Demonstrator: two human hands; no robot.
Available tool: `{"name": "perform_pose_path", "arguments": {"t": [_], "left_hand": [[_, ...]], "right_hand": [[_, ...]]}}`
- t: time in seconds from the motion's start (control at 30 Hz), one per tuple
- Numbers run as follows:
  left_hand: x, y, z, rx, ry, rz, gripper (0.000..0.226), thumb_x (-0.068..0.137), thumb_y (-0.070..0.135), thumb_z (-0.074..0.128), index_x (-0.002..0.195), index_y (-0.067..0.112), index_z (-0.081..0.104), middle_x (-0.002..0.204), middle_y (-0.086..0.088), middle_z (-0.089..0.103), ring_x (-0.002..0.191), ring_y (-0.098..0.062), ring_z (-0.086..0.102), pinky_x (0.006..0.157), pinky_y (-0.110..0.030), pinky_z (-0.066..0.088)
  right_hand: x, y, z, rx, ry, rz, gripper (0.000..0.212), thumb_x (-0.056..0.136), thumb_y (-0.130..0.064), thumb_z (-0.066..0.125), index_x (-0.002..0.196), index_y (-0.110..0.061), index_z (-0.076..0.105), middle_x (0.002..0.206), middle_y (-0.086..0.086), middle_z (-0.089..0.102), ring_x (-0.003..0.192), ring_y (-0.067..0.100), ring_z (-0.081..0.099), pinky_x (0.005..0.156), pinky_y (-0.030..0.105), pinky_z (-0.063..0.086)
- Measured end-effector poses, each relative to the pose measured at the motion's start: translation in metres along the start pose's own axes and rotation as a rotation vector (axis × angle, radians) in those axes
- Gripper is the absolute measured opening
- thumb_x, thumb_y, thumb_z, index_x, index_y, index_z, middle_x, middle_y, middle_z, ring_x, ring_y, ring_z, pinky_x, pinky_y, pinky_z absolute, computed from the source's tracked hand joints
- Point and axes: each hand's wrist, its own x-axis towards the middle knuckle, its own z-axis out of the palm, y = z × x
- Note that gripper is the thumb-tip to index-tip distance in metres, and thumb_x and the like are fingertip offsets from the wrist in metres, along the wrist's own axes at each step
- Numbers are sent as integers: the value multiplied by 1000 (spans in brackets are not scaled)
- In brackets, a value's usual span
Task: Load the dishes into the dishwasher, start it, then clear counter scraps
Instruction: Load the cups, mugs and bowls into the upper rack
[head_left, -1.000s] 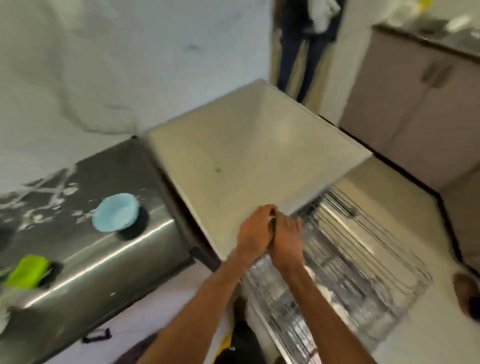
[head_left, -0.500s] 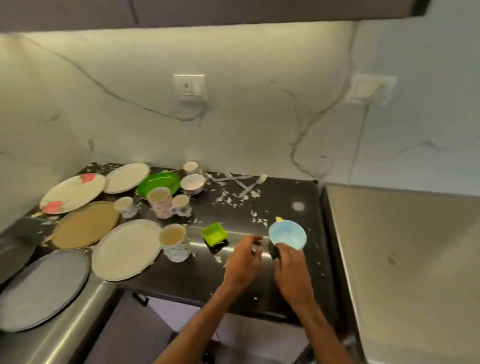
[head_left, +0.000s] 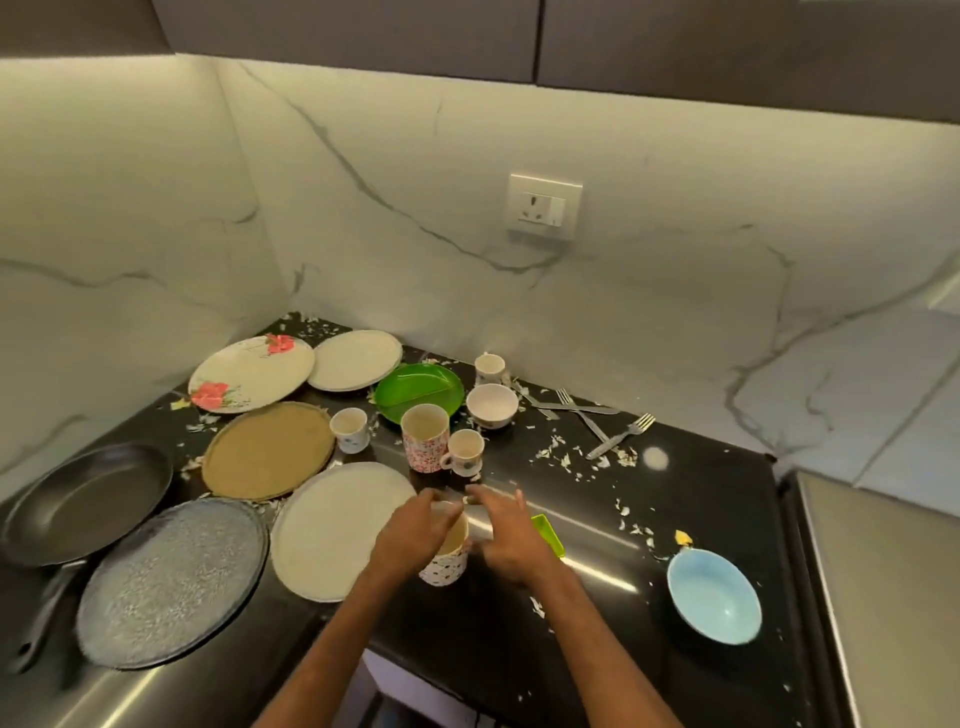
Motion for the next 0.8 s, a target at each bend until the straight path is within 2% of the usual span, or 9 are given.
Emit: {"name": "perform_pose_path", "arguments": {"t": [0.07, 0.13, 0.27, 0.37, 0.43, 0.5, 0.6, 0.7, 0.8], "left_hand": [[-4, -13, 8, -56, -99, 4, 55, 92, 52, 60, 136, 24, 44, 133, -4, 53, 116, -19, 55, 101, -37, 47], [-7, -19, 7, -127, -158, 45, 77, 83, 55, 70, 144, 25, 34, 138, 0, 42, 123, -18, 49, 105, -34, 44], [-5, -24, -6, -173, -347, 80, 114, 60, 50, 89, 149, 32, 21, 139, 8, 30, 126, -13, 38, 106, -29, 39], [-4, -27, -3, -69, -254, 150, 106, 57, 41, 92, 142, 36, 29, 135, 9, 41, 124, -12, 43, 103, -28, 42], [-6, -30, -3, -69, -164, 211, 97, 57, 47, 89, 137, 38, 36, 132, 11, 49, 120, -11, 50, 98, -28, 45], [-6, -28, -8, -173, -90, 237, 93, 56, 53, 89, 135, 37, 42, 127, 15, 55, 115, -6, 54, 96, -30, 49], [-10, -8, -20, -498, 19, 138, 88, 59, 55, 89, 134, 32, 48, 123, 10, 60, 110, -11, 60, 93, -36, 54], [-17, 30, -21, -819, -62, -26, 80, 63, 69, 77, 130, 33, 52, 120, -3, 66, 104, -23, 67, 73, -49, 61], [-27, 74, -5, -770, -250, -134, 72, 72, 69, 63, 128, 26, 56, 108, -6, 71, 93, -23, 71, 61, -37, 60]], "right_hand": [[3, 3, -2, 84, -55, 5, 64, 86, -23, 74, 144, -21, 47, 143, -2, 54, 135, 13, 42, 119, 31, 21], [1, 5, -3, 154, -109, -1, 54, 87, -20, 73, 138, -23, 55, 136, -4, 60, 122, 7, 50, 105, 19, 36], [-8, 10, 1, 283, -145, 27, 45, 94, -19, 65, 137, -25, 56, 128, -8, 65, 106, -9, 56, 84, -2, 37], [-14, 8, 5, 365, -126, 58, 43, 96, -23, 64, 138, -28, 56, 125, -15, 64, 104, -19, 54, 86, 1, 39], [-18, 6, 8, 416, -91, 58, 42, 97, -26, 62, 138, -28, 55, 124, -19, 62, 107, -22, 52, 92, 3, 40], [-24, 7, 10, 489, -19, 78, 42, 97, -33, 62, 138, -29, 55, 126, -17, 63, 113, -14, 55, 101, 17, 45], [-40, 2, 7, 735, 112, 129, 39, 93, -40, 63, 131, -39, 56, 128, -7, 64, 117, 5, 60, 98, 28, 53], [-66, -2, -1, 943, 270, 147, 48, 91, -38, 65, 137, -36, 50, 134, -2, 59, 123, 15, 58, 97, 35, 54], [-104, 1, -8, 1035, 359, 108, 67, 92, -27, 69, 149, -37, 36, 141, -7, 51, 127, 15, 56, 96, 38, 55]]}}
